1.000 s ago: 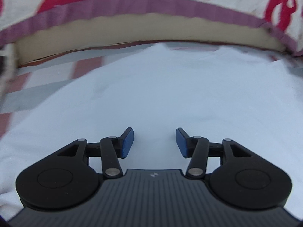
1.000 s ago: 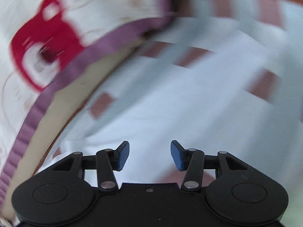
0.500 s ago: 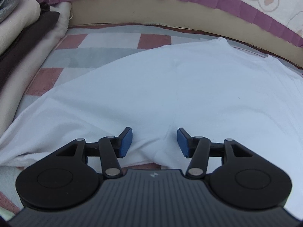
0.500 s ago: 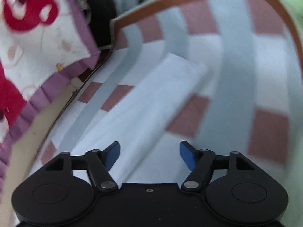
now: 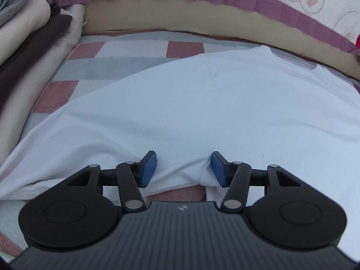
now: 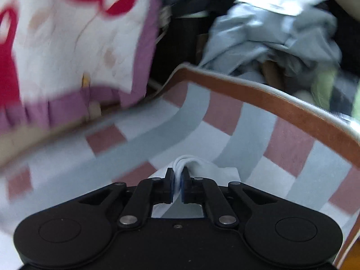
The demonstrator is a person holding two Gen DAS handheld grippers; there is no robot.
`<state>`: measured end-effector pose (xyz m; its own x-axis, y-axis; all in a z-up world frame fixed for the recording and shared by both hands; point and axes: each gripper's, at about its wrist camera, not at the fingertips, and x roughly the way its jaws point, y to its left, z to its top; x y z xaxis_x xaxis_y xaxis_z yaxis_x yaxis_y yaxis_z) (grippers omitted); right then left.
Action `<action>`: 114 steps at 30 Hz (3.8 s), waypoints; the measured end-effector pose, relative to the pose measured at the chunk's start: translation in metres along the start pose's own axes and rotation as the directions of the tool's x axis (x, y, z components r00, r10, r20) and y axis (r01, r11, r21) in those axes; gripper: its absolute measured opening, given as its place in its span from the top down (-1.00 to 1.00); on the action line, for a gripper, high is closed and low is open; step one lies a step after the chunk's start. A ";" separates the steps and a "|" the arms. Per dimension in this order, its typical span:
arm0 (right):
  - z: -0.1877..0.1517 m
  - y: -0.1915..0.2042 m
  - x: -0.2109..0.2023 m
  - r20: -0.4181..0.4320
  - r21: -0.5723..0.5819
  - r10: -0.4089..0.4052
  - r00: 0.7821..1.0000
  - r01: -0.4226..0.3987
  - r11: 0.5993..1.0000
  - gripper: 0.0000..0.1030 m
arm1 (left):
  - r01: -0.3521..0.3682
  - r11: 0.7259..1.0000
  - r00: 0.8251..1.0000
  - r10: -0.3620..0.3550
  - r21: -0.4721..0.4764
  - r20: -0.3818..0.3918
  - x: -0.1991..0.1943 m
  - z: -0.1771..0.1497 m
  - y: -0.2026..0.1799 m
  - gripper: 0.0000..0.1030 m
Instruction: Fold clothes
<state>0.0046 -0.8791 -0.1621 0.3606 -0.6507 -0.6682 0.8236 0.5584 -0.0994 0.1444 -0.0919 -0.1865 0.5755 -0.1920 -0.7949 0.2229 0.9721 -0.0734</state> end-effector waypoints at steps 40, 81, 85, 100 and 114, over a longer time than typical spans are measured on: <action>-0.306 0.450 -0.466 -0.612 -0.728 0.722 0.321 -0.585 -0.357 0.84 | 0.027 0.802 0.968 0.129 -0.596 0.217 -0.110 -0.132 0.208 0.19; -0.327 0.449 -0.434 -0.663 -0.504 0.719 0.206 -0.833 -0.226 0.94 | 0.090 0.761 0.961 0.103 -0.642 0.256 -0.102 -0.139 0.202 -0.16; -0.326 0.442 -0.430 -0.643 -0.510 0.731 0.228 -0.840 -0.187 0.93 | 0.025 0.856 0.958 0.126 -0.516 0.256 -0.103 -0.132 0.194 0.90; -0.309 0.432 -0.421 -0.453 -0.646 0.750 0.482 -0.757 0.096 0.10 | -0.044 0.907 0.841 0.260 -0.419 0.475 -0.161 -0.114 0.182 0.91; -0.311 0.432 -0.371 -0.673 -0.070 0.739 0.021 -0.997 -0.036 -0.27 | 0.042 0.999 0.811 -0.028 -0.011 0.584 -0.177 -0.009 0.070 0.90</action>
<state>0.0905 -0.2364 -0.1863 0.3219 0.7456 -0.5835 -0.4200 0.6648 0.6178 0.0512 0.0108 -0.0565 0.9202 -0.2618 -0.2912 0.2385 0.9645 -0.1133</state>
